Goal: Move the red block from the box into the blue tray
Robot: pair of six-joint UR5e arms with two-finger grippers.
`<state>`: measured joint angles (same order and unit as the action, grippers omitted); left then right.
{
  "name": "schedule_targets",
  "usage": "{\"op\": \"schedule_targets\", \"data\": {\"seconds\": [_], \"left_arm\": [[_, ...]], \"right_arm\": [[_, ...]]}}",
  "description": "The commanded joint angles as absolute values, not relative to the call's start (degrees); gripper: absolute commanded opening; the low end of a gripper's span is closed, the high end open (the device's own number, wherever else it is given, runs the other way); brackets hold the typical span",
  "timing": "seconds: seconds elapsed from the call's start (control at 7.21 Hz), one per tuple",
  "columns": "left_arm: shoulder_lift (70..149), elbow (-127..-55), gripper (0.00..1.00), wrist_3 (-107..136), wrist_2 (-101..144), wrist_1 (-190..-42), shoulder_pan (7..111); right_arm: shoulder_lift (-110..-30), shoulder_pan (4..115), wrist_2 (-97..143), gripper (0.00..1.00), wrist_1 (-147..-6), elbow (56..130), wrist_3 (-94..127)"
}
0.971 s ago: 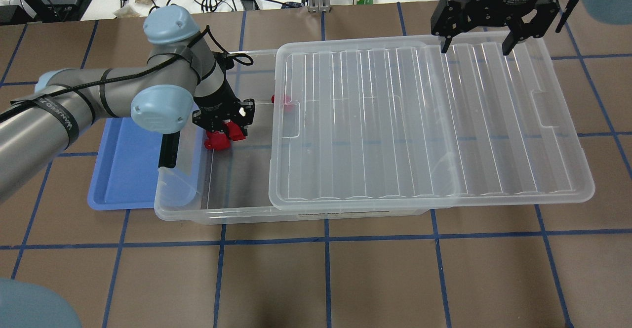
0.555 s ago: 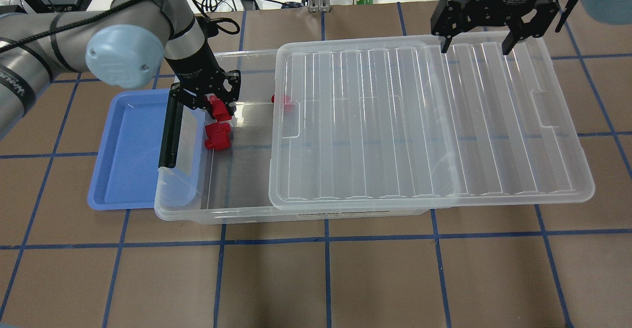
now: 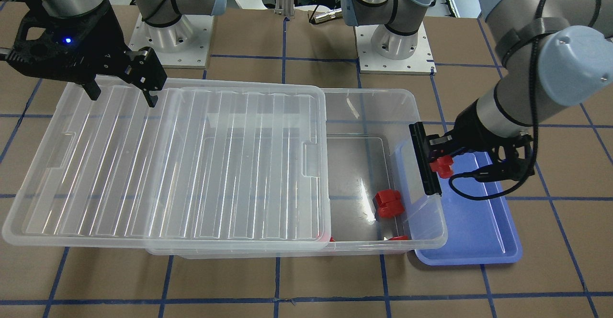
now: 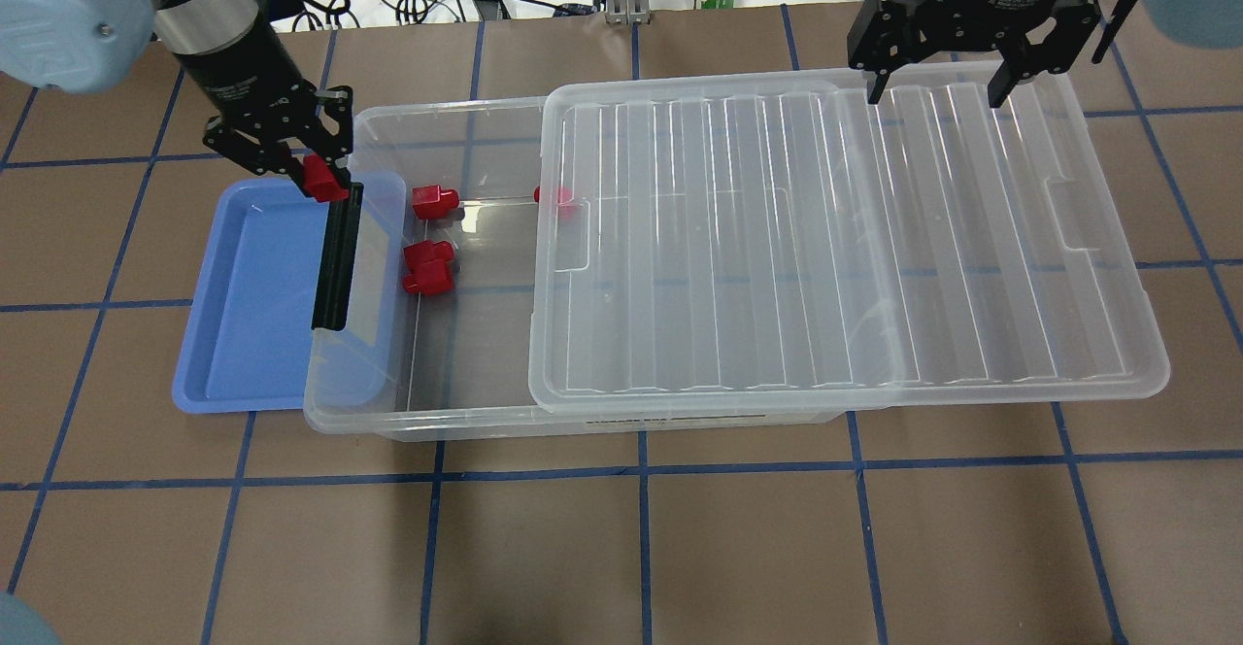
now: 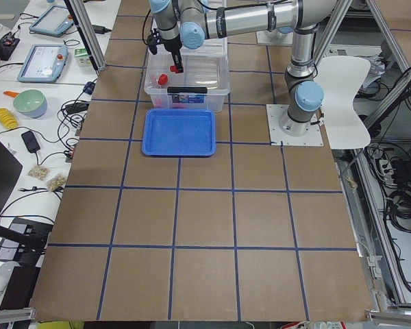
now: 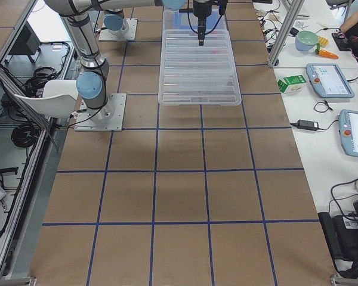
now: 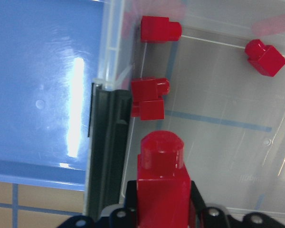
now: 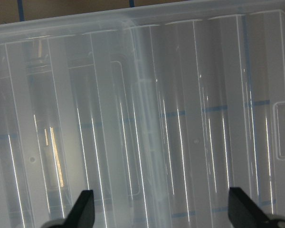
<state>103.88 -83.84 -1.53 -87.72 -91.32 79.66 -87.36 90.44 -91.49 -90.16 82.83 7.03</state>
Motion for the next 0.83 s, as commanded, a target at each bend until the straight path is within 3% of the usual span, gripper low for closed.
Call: {"op": "schedule_targets", "data": {"seconds": [0.0, 0.28, 0.69], "left_arm": [[104.41, -83.84, 0.00, -15.22, -90.17, -91.41, 70.88], [107.04, -85.77, 0.00, -22.21, -90.26, -87.13, 68.21], [111.79, -94.89, 0.00, -22.32, -89.73, -72.65, 68.20]], "right_arm": [[-87.36, 90.44, -91.49, 1.00, -90.09, 82.88, 6.94], [-87.36, 90.44, -91.49, 1.00, -90.18, 82.88, 6.86], [-87.36, 90.44, -91.49, 1.00, -90.17, 82.88, 6.86]]}}
